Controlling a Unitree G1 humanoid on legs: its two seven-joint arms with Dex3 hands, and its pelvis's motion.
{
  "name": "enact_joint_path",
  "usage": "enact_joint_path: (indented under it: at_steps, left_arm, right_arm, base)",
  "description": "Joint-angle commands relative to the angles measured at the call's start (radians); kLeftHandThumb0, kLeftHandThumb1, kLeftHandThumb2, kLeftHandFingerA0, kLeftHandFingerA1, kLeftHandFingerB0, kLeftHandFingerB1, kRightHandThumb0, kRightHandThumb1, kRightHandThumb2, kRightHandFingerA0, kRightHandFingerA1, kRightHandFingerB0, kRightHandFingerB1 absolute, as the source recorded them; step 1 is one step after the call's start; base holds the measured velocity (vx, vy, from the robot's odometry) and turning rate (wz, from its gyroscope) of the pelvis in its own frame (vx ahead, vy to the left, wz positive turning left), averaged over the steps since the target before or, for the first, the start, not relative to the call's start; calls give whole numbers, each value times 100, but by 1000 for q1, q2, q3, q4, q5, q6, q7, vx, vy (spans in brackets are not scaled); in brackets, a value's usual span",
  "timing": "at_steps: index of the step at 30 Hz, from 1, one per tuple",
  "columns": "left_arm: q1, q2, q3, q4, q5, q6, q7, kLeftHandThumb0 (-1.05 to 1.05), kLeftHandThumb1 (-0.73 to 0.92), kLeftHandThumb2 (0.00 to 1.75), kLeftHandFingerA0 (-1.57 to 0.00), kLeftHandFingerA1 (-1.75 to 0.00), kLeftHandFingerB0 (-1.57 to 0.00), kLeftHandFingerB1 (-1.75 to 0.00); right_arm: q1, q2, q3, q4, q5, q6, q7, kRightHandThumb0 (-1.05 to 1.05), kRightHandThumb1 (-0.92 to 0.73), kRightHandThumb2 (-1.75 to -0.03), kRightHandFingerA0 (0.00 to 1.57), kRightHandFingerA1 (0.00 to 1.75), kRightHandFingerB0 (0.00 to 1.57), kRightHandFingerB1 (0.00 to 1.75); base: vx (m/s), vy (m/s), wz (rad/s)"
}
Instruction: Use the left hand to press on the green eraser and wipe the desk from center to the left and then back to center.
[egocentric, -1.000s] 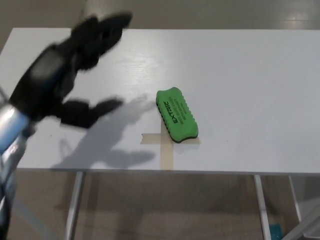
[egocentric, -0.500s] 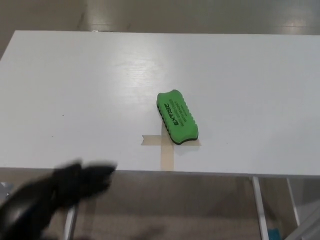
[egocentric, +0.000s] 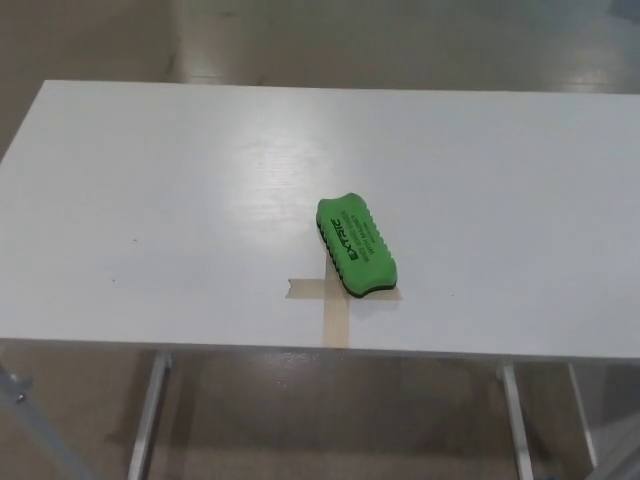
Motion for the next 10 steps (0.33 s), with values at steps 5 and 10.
enact_joint_path:
  at_steps: [5, 10]
  left_arm:
    - [-271, -36, 49, 606, 70, 37, 232, -45, 40, 73, -62, -60, -44, -47]
    - [-307, -49, 61, 635, 47, 61, 245, -43, 40, 72, -59, -55, -45, -47]
  right_arm:
    - [-11, -18, -2, 15, -1, 7, 3, -19, -67, -59, 77, 56, 53, 48]
    - [-23, -19, -6, 29, 8, 6, 12, -19, -67, -59, 76, 56, 53, 47]
  base:
    - [0, 0, 0]
    - [0, 0, 0]
